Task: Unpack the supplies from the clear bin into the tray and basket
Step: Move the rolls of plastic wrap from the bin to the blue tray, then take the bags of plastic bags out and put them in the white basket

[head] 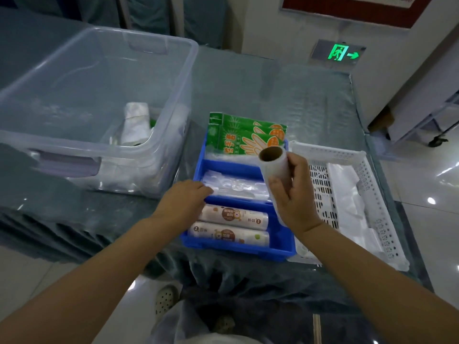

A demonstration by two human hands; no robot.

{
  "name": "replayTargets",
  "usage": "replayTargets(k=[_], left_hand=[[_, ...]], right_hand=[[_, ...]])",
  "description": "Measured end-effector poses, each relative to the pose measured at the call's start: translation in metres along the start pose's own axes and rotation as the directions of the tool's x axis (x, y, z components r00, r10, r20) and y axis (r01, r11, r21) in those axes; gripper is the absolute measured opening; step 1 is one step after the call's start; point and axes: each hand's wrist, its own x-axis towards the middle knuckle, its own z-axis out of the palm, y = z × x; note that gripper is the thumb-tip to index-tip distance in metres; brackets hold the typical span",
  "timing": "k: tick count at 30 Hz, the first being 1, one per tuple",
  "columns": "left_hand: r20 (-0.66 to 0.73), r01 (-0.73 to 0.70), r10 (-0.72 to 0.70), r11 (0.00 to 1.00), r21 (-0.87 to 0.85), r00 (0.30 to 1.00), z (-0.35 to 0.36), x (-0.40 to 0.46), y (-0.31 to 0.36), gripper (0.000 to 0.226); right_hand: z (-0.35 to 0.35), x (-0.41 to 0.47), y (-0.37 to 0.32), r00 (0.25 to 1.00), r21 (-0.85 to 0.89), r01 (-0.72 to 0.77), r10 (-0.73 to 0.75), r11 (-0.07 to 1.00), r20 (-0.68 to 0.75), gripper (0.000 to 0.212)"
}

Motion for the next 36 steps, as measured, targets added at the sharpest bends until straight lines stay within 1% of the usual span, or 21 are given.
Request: replayTargets(k=[2, 3, 5, 7, 8, 10, 12, 17, 19, 20, 22, 23, 25, 26, 27, 29, 30, 31, 33, 34, 36], left_hand=[[-0.147, 0.016, -0.016, 1.0, -0.002, 0.989, -0.024, -0.011, -0.008, 0.027], [-0.209, 0.01, -0.007, 1.0, 0.013, 0.978, -0.034, -0.016, -0.012, 0.024], [-0.313, -0.014, 0.037, 0.997, 0.077, 0.949, -0.051, -0.028, -0.018, 0.018], [-0.369, -0.023, 0.061, 0.994, 0.106, 0.927, -0.069, -0.036, -0.017, 0.023], [-0.398, -0.024, 0.063, 0.994, 0.102, 0.915, -0.078, -0.04, -0.017, 0.028], [-0.45, -0.009, 0.044, 0.997, 0.079, 0.892, -0.092, -0.047, -0.019, 0.031], [-0.497, 0.021, 0.011, 0.998, 0.059, 0.868, -0.1, -0.052, -0.025, 0.03], [-0.556, 0.099, -0.119, 0.993, -0.067, 0.823, -0.114, -0.052, -0.046, 0.017], [-0.569, 0.121, -0.156, 0.988, -0.099, 0.807, -0.122, -0.047, -0.056, 0.015], [-0.576, 0.128, -0.167, 0.986, -0.108, 0.8, -0.126, -0.044, -0.064, 0.015], [-0.583, 0.139, -0.183, 0.983, -0.12, 0.792, -0.133, -0.037, -0.082, 0.017], [-0.584, 0.145, -0.195, 0.981, -0.132, 0.788, -0.137, -0.035, -0.093, 0.018], [-0.59, 0.162, -0.228, 0.973, -0.163, 0.775, -0.145, -0.031, -0.117, 0.019], [-0.596, 0.17, -0.244, 0.969, -0.178, 0.765, -0.149, -0.029, -0.132, 0.018], [-0.598, 0.178, -0.26, 0.965, -0.194, 0.758, -0.154, -0.027, -0.147, 0.016], [-0.584, 0.18, -0.281, 0.957, -0.226, 0.761, -0.164, -0.021, -0.181, 0.012], [-0.575, 0.168, -0.27, 0.96, -0.225, 0.772, -0.169, -0.019, -0.198, 0.011], [-0.565, 0.15, -0.247, 0.966, -0.213, 0.787, -0.173, -0.016, -0.215, 0.01], [-0.539, 0.132, -0.204, 0.977, -0.17, 0.817, -0.18, -0.01, -0.244, 0.01], [-0.522, 0.134, -0.192, 0.98, -0.147, 0.831, -0.183, -0.008, -0.258, 0.01], [-0.484, 0.12, -0.151, 0.988, -0.096, 0.862, -0.187, -0.003, -0.286, 0.014]], right_hand=[[0.013, 0.001, -0.001, 0.978, -0.123, 0.085, -0.059, 0.989, 0.202, 0.045], [0.022, 0.0, -0.002, 0.944, -0.2, 0.163, -0.093, 0.966, 0.318, 0.045], [0.044, -0.001, -0.003, 0.836, -0.337, 0.36, -0.141, 0.87, 0.53, 0.047], [0.068, -0.002, -0.008, 0.7, -0.405, 0.488, -0.069, 0.774, 0.711, 0.051], [0.078, -0.002, -0.01, 0.639, -0.426, 0.529, -0.014, 0.734, 0.769, 0.053], [0.093, -0.003, -0.012, 0.582, -0.443, 0.564, 0.044, 0.697, 0.812, 0.052], [0.1, -0.005, -0.01, 0.576, -0.45, 0.555, 0.067, 0.699, 0.815, 0.05], [0.105, -0.002, -0.008, 0.539, -0.461, 0.555, 0.123, 0.692, 0.833, 0.061], [0.105, 0.001, -0.01, 0.522, -0.46, 0.562, 0.136, 0.687, 0.842, 0.059], [0.106, 0.002, -0.008, 0.521, -0.442, 0.582, 0.104, 0.683, 0.847, 0.056], [0.106, 0.007, -0.01, 0.543, -0.402, 0.612, 0.009, 0.681, 0.84, 0.053], [0.107, 0.013, -0.013, 0.555, -0.417, 0.613, 0.01, 0.671, 0.832, 0.053], [0.108, 0.033, -0.022, 0.622, -0.498, 0.562, 0.059, 0.66, 0.781, 0.046], [0.11, 0.046, -0.029, 0.674, -0.543, 0.523, 0.071, 0.657, 0.735, 0.045], [0.113, 0.061, -0.04, 0.744, -0.57, 0.489, 0.025, 0.661, 0.667, 0.045], [0.12, 0.087, -0.057, 0.87, -0.595, 0.435, -0.145, 0.676, 0.471, 0.045], [0.125, 0.101, -0.065, 0.912, -0.581, 0.39, -0.213, 0.714, 0.35, 0.042], [0.131, 0.115, -0.073, 0.942, -0.558, 0.329, -0.222, 0.762, 0.253, 0.039], [0.15, 0.147, -0.094, 0.973, -0.544, 0.229, -0.193, 0.807, 0.122, 0.035], [0.163, 0.163, -0.105, 0.977, -0.541, 0.21, -0.202, 0.815, 0.075, 0.033], [0.192, 0.193, -0.127, 0.978, -0.533, 0.198, -0.199, 0.822, 0.058, 0.027]])
